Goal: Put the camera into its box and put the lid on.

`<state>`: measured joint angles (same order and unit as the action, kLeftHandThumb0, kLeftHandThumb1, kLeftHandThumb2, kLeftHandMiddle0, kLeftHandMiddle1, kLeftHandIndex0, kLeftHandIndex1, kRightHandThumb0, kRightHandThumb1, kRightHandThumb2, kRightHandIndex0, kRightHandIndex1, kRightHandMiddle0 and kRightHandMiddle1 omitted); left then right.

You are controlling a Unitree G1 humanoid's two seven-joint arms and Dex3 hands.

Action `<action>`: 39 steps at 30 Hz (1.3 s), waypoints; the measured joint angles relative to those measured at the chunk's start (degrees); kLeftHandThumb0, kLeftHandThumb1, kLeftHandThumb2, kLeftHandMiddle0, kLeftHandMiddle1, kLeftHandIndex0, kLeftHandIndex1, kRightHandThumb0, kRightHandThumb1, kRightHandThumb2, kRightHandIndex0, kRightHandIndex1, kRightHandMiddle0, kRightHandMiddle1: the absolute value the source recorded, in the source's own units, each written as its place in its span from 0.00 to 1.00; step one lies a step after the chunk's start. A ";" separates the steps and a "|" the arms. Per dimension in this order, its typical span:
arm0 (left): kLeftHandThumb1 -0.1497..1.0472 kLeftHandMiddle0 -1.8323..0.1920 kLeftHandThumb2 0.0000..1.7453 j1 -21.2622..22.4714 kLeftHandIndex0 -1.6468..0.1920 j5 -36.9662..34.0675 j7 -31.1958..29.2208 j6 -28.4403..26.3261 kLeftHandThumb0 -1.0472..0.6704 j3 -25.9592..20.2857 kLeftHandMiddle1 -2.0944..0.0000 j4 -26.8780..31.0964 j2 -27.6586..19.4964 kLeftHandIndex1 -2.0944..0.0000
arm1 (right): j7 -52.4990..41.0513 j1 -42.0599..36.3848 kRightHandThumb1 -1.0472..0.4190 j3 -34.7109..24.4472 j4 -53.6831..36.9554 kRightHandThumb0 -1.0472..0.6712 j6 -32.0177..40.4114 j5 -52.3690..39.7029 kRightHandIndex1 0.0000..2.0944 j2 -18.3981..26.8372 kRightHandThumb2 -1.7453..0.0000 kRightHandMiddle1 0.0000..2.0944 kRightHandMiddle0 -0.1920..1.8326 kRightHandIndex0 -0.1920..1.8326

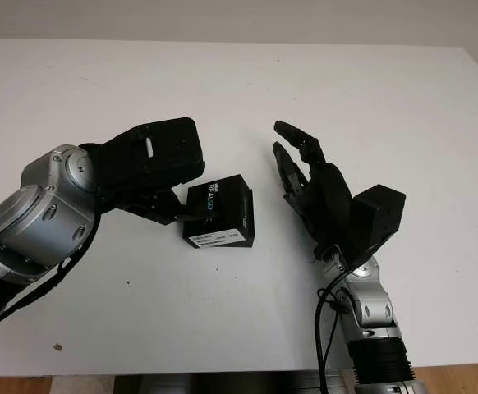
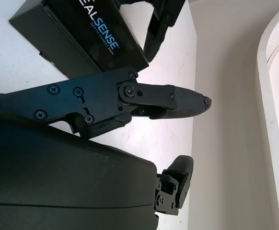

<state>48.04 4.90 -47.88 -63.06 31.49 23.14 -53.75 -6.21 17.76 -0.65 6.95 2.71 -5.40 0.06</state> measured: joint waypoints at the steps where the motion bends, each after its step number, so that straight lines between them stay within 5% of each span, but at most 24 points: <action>1: 1.00 1.00 0.23 -0.23 1.00 1.14 0.09 1.64 0.26 -0.01 1.00 0.06 -0.90 1.00 | 0.00 0.00 0.00 0.00 0.02 0.20 -0.07 0.02 0.03 0.00 0.75 0.42 0.02 0.18; 11: 1.00 0.95 0.23 -16.53 0.97 8.01 9.45 20.36 0.29 -13.30 0.97 -1.86 -4.81 0.98 | 0.01 0.08 0.00 -0.07 0.13 0.21 -0.08 -0.05 0.03 0.03 0.76 0.41 0.03 0.18; 19: 1.00 0.83 0.17 -26.03 0.86 7.96 19.46 29.55 0.29 -27.44 0.96 -5.22 -0.37 0.95 | -0.96 0.40 0.00 -1.23 1.08 0.22 -0.54 -0.70 0.03 0.57 0.76 0.39 0.03 0.18; 25: 0.99 0.86 0.06 -33.14 0.88 4.05 26.05 52.76 0.18 -36.68 0.98 -12.36 5.43 0.97 | -1.52 1.07 0.00 -3.52 1.21 0.23 -2.08 -2.42 0.03 1.26 0.77 0.39 0.03 0.18; 31: 0.99 0.93 0.04 -36.48 0.95 0.43 23.26 69.00 0.12 -39.36 0.99 -19.82 6.91 0.99 | -1.98 2.89 0.00 -6.37 -0.25 0.25 -1.05 -4.73 0.02 3.33 0.76 0.40 0.00 0.16; 36: 0.97 0.97 0.03 -37.60 0.99 0.00 19.60 75.56 0.10 -39.31 0.99 -21.78 6.86 0.99 | -1.16 4.26 0.00 -7.41 -1.64 0.27 -0.56 -4.85 0.02 4.98 0.74 0.38 0.00 0.15; 39: 0.95 0.97 0.03 -37.84 1.00 0.71 18.93 79.11 0.08 -38.97 0.98 -22.14 6.88 0.98 | 0.21 5.24 0.00 -8.41 -3.18 0.27 1.36 -5.21 0.01 5.28 0.70 0.27 0.00 0.13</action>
<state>10.20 5.61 -28.95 16.04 -7.48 1.00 -46.87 -5.99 23.00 -9.06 3.78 4.07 -10.61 5.34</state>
